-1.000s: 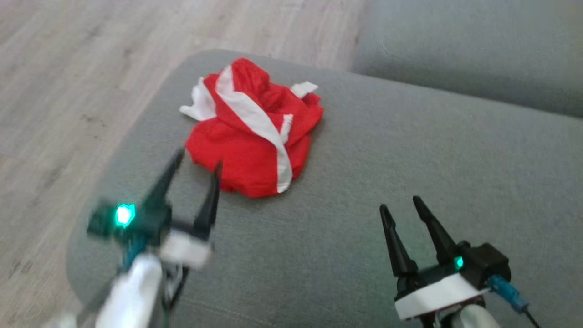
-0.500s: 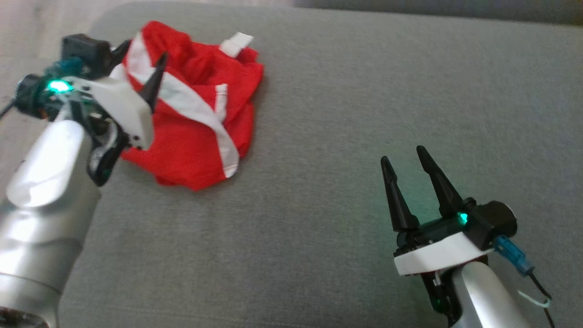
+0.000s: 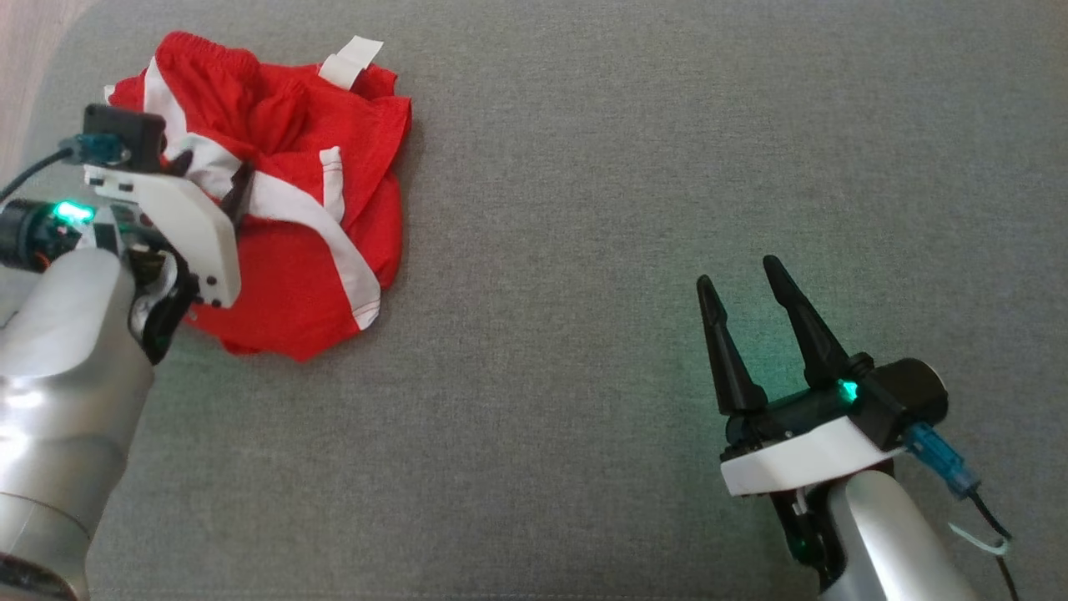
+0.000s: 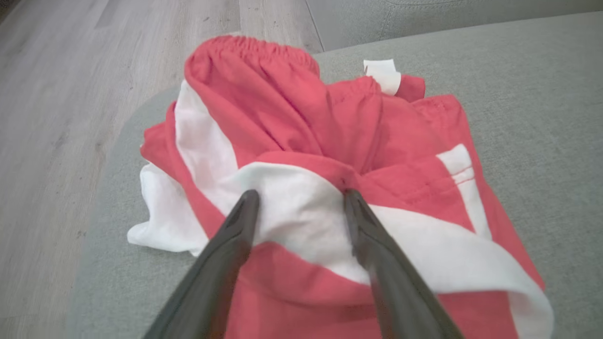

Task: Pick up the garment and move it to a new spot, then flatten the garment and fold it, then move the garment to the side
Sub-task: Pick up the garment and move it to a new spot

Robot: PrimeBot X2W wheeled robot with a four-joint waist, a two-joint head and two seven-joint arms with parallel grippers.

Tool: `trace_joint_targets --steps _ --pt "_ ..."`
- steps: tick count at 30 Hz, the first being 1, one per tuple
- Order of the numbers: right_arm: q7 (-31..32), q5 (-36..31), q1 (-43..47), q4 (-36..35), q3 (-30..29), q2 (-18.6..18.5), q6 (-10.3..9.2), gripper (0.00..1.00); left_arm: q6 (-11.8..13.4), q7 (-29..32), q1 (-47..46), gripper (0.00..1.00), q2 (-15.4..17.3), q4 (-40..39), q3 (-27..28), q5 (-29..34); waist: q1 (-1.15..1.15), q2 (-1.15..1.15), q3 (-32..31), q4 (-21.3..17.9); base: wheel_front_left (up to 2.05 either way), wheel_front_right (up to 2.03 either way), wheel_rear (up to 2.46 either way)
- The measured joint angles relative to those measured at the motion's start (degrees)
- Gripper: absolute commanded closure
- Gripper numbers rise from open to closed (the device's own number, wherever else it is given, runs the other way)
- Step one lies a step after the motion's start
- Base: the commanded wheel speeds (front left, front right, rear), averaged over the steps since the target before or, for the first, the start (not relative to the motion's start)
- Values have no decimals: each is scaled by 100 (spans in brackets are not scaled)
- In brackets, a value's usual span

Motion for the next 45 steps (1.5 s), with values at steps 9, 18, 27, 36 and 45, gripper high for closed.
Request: trace_joint_targets --steps 9,18,27,36,45 --pt "0 64 -32 33 66 0 0 0 0 -1232 -338 100 56 -113 -261 -112 0 0 -126 -21 0 0 0" --pt "-1 309 10 119 26 -2 0 0 0 -2439 -867 100 30 -1225 -446 -216 -1 0 -642 -188 0 0 0" --pt "-1 436 147 97 123 -1 0 0 0 -2260 -1032 100 -310 -2279 -711 -322 -1 0 -890 -692 0 0 0" --pt "-1 724 110 -102 353 -1 0 0 0 -1853 -1011 100 -584 -2608 -1165 -321 0 0 -802 -1603 0 0 0" --pt "-1 898 -2 -278 711 -3 0 0 0 -1768 -1008 8 -964 -1994 -1610 -363 0 0 -453 -2626 0 0 0"
